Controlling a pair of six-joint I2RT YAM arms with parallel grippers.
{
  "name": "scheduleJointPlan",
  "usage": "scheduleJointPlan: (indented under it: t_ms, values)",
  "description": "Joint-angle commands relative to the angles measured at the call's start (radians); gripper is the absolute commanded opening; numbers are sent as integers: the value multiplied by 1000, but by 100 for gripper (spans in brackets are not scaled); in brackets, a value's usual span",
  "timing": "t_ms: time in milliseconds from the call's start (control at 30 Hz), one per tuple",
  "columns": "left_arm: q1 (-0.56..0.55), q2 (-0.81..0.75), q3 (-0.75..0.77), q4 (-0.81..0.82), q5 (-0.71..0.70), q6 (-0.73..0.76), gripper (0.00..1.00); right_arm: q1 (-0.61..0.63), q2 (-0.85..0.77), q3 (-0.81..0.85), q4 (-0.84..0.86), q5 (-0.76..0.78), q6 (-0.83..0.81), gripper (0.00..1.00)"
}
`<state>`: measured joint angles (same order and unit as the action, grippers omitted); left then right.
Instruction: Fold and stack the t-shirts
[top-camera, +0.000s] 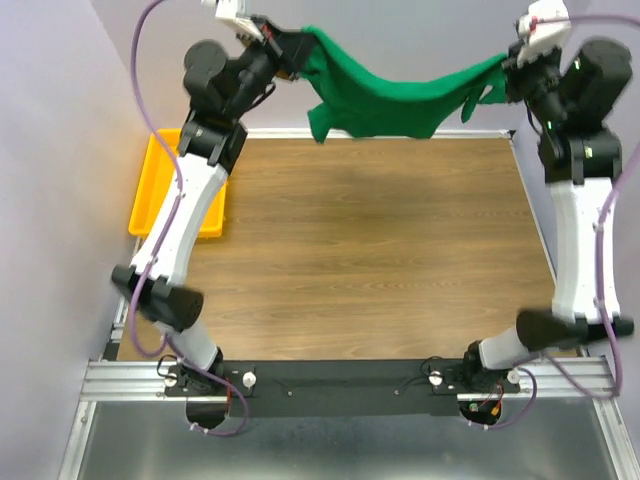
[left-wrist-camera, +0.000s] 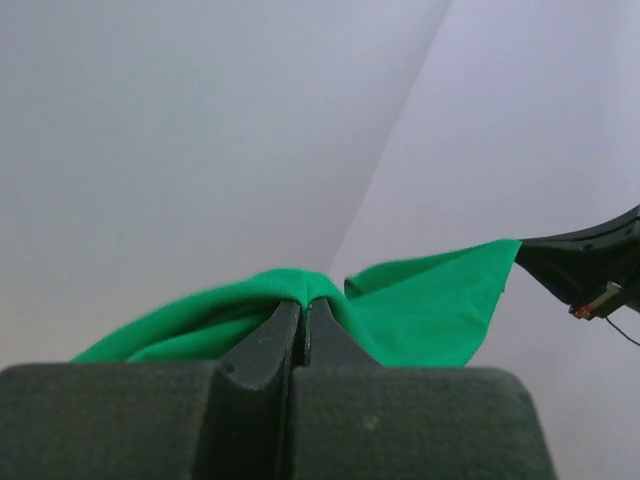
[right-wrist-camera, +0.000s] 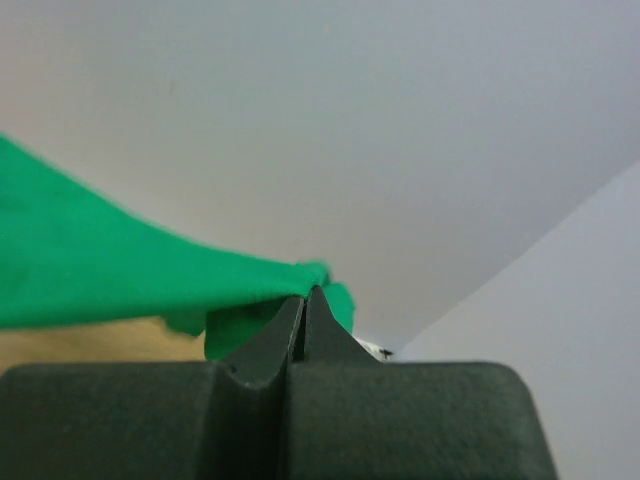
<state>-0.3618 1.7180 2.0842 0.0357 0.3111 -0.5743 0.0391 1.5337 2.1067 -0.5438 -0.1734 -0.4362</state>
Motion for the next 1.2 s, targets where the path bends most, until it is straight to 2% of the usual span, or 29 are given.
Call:
scheduleJointPlan:
  t_ms: [0,33,67,100,133,167,200,233,267,300,333,367,400,467,567,667,767,833,900,1000,1067,1167]
  values:
    - [0,-269,-221,61,103,17,0,-5,-313,-271,45,-70,-94,1]
    - [0,-320,-377,59,108,36,0,-4,-381,-339,45,-108,-119,0]
    - [1,-371,-457,58,108,39,0,-4,-441,-490,41,-129,-165,0]
    - [1,-465,-619,56,103,37,0,-4,-566,-561,33,-179,-182,1]
    - [1,-509,-697,53,105,34,0,-5,-619,-618,6,-179,-212,0]
    - [1,-553,-773,46,109,33,0,-5,-670,-739,-81,-258,-278,1]
    - [0,-627,-849,43,134,27,0,-5,-722,-787,-129,-293,-303,1]
    - [0,-664,-991,38,150,22,4,-5,-789,-839,-186,-320,-327,1]
    - [-2,-696,-1056,35,175,7,18,-5,-820,-879,-246,-355,-354,7]
    - [-2,-725,-1116,23,212,-1,28,-4,-845,-962,-319,-354,-370,16]
    - [-5,-782,-1207,-14,227,-7,46,-5,-887,-993,-340,-333,-369,27]
    - [-5,-813,-1242,-34,238,-10,56,-5,-903,-1019,-358,-327,-371,62]
    - [-5,-842,-1265,-80,238,-10,61,-5,-918,-1042,-387,-318,-381,81]
    - [-5,-923,-1285,-197,191,8,69,-5,-935,-1080,-387,-305,-372,97]
    - [-3,-972,-1250,-311,120,37,73,-4,-899,-1087,-384,-333,-355,99]
    - [-3,-948,-1225,-353,39,27,73,-4,-784,-1131,-315,-333,-257,99]
    - [0,-870,-1254,-346,-36,-36,74,-4,-540,-1119,-204,-287,-77,99]
    - [1,-775,-1288,-312,-18,-68,73,-5,-389,-1065,-193,-285,-34,96]
    - [1,-701,-1329,-251,-1,-91,73,-5,-166,-947,-182,-314,8,91]
    - [0,-569,-1337,-232,-44,-91,73,-4,83,-776,-150,-299,102,85]
    - [-3,-511,-1323,-261,-78,-93,73,-5,234,-707,-130,-220,123,84]
    - [-11,-488,-1311,-337,-159,-119,73,-10,357,-590,-76,-103,145,84]
